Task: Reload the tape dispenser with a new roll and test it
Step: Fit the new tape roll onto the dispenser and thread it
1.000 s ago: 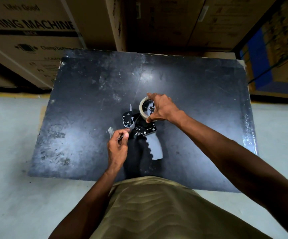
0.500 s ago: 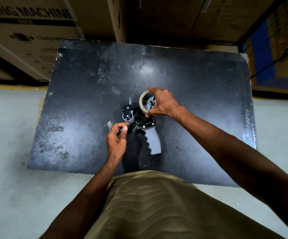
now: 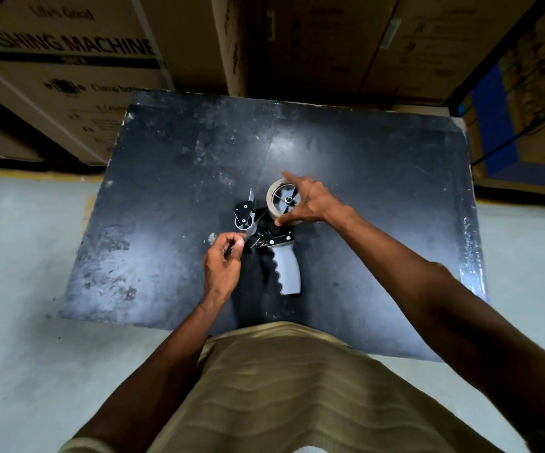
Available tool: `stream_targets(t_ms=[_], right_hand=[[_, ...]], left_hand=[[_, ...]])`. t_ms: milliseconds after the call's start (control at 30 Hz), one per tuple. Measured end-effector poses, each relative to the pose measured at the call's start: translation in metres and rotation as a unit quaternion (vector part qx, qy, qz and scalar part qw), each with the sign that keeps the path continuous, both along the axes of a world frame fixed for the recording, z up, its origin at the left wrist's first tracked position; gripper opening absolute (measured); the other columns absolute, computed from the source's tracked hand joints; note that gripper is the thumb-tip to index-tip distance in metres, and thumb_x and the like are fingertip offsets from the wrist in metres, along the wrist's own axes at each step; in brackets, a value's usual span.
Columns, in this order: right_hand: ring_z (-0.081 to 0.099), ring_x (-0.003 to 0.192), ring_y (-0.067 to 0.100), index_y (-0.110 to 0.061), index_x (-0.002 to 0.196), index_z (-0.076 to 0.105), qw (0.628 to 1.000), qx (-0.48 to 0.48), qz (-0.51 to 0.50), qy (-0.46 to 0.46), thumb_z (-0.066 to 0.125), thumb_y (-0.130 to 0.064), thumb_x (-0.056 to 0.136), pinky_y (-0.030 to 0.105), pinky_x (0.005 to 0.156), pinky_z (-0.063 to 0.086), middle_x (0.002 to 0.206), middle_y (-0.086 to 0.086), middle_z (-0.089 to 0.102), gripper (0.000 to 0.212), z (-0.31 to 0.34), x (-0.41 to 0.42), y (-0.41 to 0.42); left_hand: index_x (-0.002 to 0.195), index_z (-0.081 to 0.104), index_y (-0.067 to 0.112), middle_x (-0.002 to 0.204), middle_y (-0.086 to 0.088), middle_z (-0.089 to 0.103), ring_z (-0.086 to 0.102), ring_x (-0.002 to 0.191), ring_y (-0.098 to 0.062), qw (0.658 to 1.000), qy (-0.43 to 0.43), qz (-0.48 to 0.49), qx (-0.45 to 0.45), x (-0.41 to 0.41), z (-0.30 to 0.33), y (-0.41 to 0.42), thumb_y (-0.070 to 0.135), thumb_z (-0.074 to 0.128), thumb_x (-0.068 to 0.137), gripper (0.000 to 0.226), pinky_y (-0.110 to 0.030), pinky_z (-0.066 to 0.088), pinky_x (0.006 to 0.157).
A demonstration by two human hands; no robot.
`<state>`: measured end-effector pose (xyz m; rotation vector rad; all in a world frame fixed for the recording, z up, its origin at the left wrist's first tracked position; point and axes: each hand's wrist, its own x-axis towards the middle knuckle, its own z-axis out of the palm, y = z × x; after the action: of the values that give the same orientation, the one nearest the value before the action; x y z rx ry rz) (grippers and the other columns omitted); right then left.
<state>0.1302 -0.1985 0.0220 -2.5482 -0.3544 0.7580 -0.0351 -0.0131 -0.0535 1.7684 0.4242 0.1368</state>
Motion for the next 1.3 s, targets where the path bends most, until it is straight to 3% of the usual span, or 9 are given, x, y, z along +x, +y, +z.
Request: stream_targets(t_ms=[133,267,367,433,567,767,1033,1200,1300], right_hand=[[0.033,0.148,0.034,-0.023,0.163,0.019,0.999,0.034,-0.033,0.015,0.094,-0.04,0.066,0.035,0.121,0.03,0.159,0.019,0.033,0.124,-0.008,-0.008,-0.003],[0.015,0.153,0.041,-0.029,0.161,0.026,0.993,0.044,-0.089,-0.057,0.085,-0.051,0.072,0.055,0.124,0.022,0.163,0.019,0.021,0.109,-0.012,-0.039,0.003],[0.041,0.134,0.039,-0.018,0.142,0.055,0.961,0.073,-0.089,-0.251,0.072,-0.046,0.082,0.053,0.107,0.042,0.144,0.017,0.047,0.068,-0.01,-0.076,0.014],[0.049,0.118,0.033,-0.017,0.125,0.065,0.951,0.097,-0.055,-0.287,0.071,-0.043,0.084,0.047,0.094,0.046,0.125,0.01,0.057,0.049,-0.014,-0.099,0.021],[0.05,0.114,0.028,-0.024,0.123,0.065,0.968,0.048,-0.025,-0.246,0.076,-0.057,0.069,0.043,0.089,0.041,0.118,0.003,0.058,0.064,-0.027,-0.129,0.031],[0.045,0.11,0.032,-0.021,0.125,0.055,0.963,-0.067,-0.066,-0.252,0.08,-0.048,0.067,0.045,0.088,0.044,0.126,0.012,0.049,0.068,-0.038,-0.134,0.026],[0.057,0.11,0.035,-0.029,0.135,0.044,0.972,0.055,-0.17,-0.15,0.072,-0.031,0.089,0.049,0.082,0.059,0.128,0.009,0.039,0.054,-0.049,-0.149,0.035],[0.064,0.088,0.033,-0.034,0.123,0.045,0.972,0.049,-0.196,-0.12,0.07,-0.056,0.083,0.047,0.081,0.056,0.122,0.003,0.038,0.051,-0.047,-0.149,0.036],[0.062,0.082,0.033,-0.034,0.119,0.045,0.969,0.054,-0.206,-0.123,0.068,-0.055,0.085,0.046,0.077,0.059,0.117,0.002,0.037,0.047,-0.049,-0.147,0.034]], left_hand=[[0.093,0.065,0.018,0.107,-0.003,0.075,0.069,0.109,-0.021,1.0,0.001,-0.007,0.001,-0.001,-0.004,0.004,0.011,0.058,0.097,0.01,-0.047,0.053,0.102],[0.094,0.066,0.015,0.105,-0.001,0.075,0.07,0.106,-0.019,1.0,0.002,-0.002,0.015,-0.002,-0.002,0.006,0.01,0.06,0.097,0.008,-0.041,0.054,0.096],[0.095,0.067,0.014,0.099,0.004,0.073,0.069,0.098,-0.015,1.0,0.007,0.001,0.018,-0.003,-0.004,0.008,0.01,0.061,0.097,0.008,-0.038,0.053,0.09],[0.096,0.068,0.017,0.095,0.005,0.072,0.068,0.094,-0.019,1.0,0.005,0.0,0.021,-0.004,-0.006,0.012,0.014,0.061,0.097,0.007,-0.04,0.053,0.088],[0.096,0.067,0.018,0.096,0.0,0.073,0.069,0.091,-0.019,1.0,0.004,-0.005,0.02,-0.002,-0.009,0.017,0.013,0.061,0.096,0.008,-0.039,0.053,0.088],[0.094,0.067,0.017,0.086,-0.001,0.07,0.062,0.079,-0.011,1.0,0.014,0.004,0.023,0.008,-0.009,0.027,0.007,0.061,0.096,0.012,-0.032,0.051,0.079],[0.084,0.064,0.033,0.078,0.013,0.066,0.058,0.074,-0.003,0.996,-0.001,-0.057,0.069,0.017,-0.006,0.045,0.009,0.063,0.094,0.026,-0.022,0.048,0.073],[0.09,0.068,0.023,0.081,0.012,0.068,0.061,0.077,-0.003,0.994,0.002,-0.082,0.077,0.016,-0.006,0.051,0.011,0.064,0.093,0.013,-0.02,0.048,0.075],[0.091,0.068,0.02,0.085,0.008,0.07,0.063,0.081,-0.004,0.988,-0.001,-0.112,0.102,0.014,-0.008,0.053,0.011,0.064,0.094,0.01,-0.017,0.049,0.077]])
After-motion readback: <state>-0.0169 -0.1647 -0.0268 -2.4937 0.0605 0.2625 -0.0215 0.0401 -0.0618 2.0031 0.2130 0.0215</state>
